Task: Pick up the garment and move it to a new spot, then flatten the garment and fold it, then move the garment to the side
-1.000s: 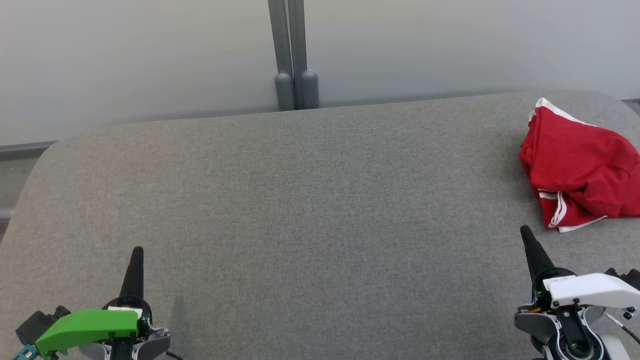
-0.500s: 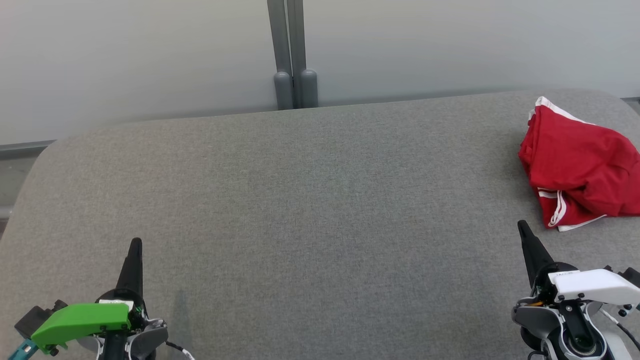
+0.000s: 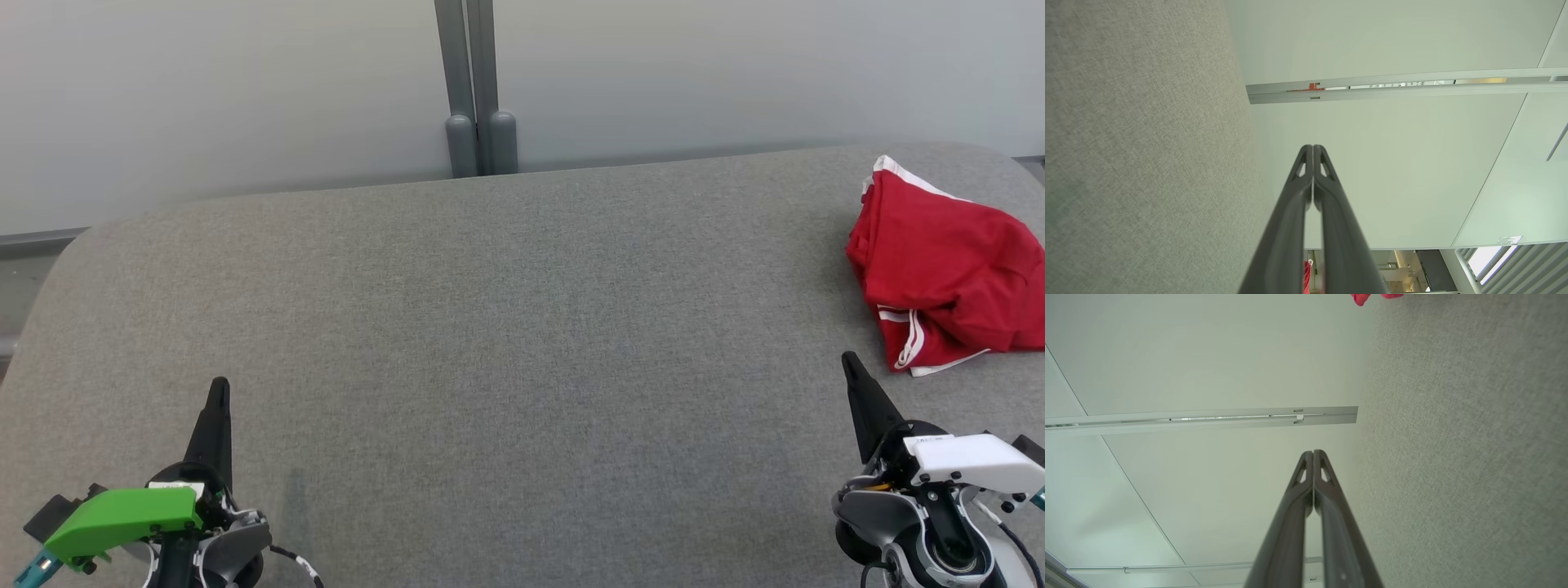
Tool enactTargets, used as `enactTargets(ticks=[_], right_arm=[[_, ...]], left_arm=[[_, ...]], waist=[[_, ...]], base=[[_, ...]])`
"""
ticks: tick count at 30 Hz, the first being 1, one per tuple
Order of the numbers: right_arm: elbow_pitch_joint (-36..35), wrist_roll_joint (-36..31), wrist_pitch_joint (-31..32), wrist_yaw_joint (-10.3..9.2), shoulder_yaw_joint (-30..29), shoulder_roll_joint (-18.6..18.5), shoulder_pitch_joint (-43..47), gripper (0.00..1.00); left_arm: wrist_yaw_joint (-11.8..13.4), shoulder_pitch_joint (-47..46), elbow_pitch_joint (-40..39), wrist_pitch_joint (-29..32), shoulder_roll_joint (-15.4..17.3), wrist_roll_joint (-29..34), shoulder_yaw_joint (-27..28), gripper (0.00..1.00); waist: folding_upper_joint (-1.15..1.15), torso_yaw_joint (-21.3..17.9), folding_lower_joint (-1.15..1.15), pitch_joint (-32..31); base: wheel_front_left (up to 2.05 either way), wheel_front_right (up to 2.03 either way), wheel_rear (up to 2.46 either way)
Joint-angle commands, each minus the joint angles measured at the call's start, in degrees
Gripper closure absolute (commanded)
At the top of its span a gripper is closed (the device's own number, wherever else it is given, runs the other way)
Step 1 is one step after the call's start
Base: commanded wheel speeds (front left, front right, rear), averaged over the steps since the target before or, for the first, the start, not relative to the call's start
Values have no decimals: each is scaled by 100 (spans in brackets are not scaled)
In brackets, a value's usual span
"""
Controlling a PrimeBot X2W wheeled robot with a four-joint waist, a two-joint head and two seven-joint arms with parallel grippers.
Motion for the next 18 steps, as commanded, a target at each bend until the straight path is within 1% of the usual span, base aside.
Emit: enactTargets(ticks=[1, 18], right_arm=[[18, 124, 43, 2, -14, 2, -61, 100], [17, 122, 47, 2, -12, 0, -56, 100]], left_arm=[[-34, -121, -22, 21, 48, -123, 29, 100], [-34, -107, -18, 30, 44, -101, 30, 100]], waist=[[0, -1, 0, 2], [0, -2, 0, 3]], base=[[0, 0, 0], [0, 0, 0]])
